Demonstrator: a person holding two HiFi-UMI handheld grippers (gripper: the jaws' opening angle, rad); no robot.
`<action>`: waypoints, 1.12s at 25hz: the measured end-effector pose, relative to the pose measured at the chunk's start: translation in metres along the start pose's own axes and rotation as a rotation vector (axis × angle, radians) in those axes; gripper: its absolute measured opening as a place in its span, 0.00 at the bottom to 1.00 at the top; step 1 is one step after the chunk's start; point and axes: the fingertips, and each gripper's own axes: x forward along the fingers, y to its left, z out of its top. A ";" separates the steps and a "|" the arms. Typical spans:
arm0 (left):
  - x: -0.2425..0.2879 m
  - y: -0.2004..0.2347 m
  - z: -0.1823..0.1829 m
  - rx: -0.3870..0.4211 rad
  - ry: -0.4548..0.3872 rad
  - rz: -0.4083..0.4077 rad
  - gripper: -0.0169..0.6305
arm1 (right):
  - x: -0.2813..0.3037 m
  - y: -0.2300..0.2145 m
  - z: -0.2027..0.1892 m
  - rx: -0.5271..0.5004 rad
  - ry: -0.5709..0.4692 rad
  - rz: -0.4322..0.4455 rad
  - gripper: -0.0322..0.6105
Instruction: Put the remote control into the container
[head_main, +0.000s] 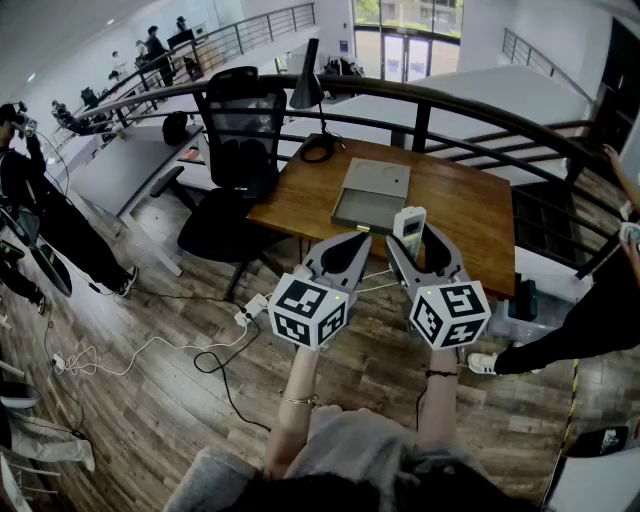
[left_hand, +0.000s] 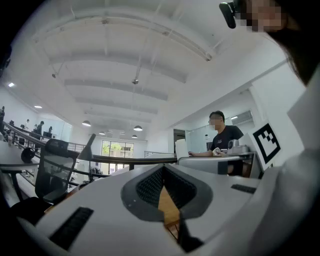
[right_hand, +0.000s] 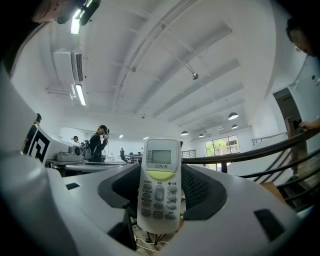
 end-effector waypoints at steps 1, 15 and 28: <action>-0.001 0.000 0.000 0.000 0.002 0.000 0.03 | 0.000 0.001 -0.001 0.000 0.002 0.001 0.46; -0.003 -0.007 -0.002 -0.007 0.013 0.013 0.03 | -0.010 -0.002 0.000 -0.007 0.018 -0.004 0.46; -0.015 -0.004 -0.019 -0.027 0.062 0.083 0.03 | -0.010 -0.002 -0.015 0.031 0.050 0.033 0.46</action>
